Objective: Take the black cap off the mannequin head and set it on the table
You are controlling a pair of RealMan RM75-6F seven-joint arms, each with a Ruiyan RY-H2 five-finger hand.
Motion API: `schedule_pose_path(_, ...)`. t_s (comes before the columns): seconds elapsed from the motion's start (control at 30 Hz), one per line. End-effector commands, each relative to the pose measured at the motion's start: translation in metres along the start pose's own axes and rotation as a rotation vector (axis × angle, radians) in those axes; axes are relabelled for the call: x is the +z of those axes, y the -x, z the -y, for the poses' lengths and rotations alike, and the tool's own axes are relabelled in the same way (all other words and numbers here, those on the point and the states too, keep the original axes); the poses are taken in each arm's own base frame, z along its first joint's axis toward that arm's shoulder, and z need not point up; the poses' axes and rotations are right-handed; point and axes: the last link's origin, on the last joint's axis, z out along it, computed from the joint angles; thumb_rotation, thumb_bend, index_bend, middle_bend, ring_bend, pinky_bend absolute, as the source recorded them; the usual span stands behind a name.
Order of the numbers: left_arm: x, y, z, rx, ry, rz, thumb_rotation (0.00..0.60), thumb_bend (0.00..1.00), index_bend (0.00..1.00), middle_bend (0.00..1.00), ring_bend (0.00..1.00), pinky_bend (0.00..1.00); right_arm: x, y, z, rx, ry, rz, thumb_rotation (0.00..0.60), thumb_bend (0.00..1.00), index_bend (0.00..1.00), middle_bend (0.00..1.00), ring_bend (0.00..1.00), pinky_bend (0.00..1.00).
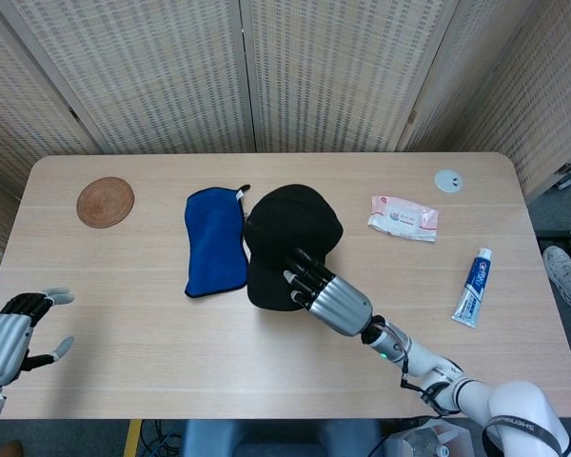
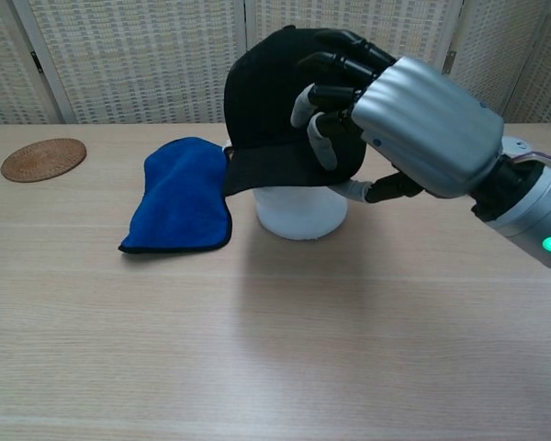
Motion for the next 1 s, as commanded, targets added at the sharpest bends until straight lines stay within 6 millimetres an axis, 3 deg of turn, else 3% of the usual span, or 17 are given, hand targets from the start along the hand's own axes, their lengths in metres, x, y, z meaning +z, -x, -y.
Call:
schedule_pose_path(0.03, 0.000, 0.000, -0.001, -0.005, 0.003, 0.006, 0.600, 0.22, 0.30, 0.26, 0.25, 0.18, 0.002, 0.000, 0.001, 0.009, -0.007, -0.013, 0.600, 0.39, 0.68, 0.36, 0.13, 0.00)
schedule_pose_path(0.37, 0.000, 0.001, 0.001, -0.006, -0.002, 0.012, 0.600, 0.22, 0.30, 0.26, 0.25, 0.18, 0.005, -0.003, -0.003, -0.009, -0.016, -0.056, 0.600, 0.45, 0.71, 0.38, 0.14, 0.00)
schedule_pose_path(1.0, 0.002, 0.002, 0.002, -0.002, -0.003, 0.008, 0.600, 0.22, 0.30, 0.26, 0.25, 0.18, 0.017, -0.017, -0.021, -0.051, 0.009, -0.133, 0.600, 0.45, 0.72, 0.39, 0.16, 0.00)
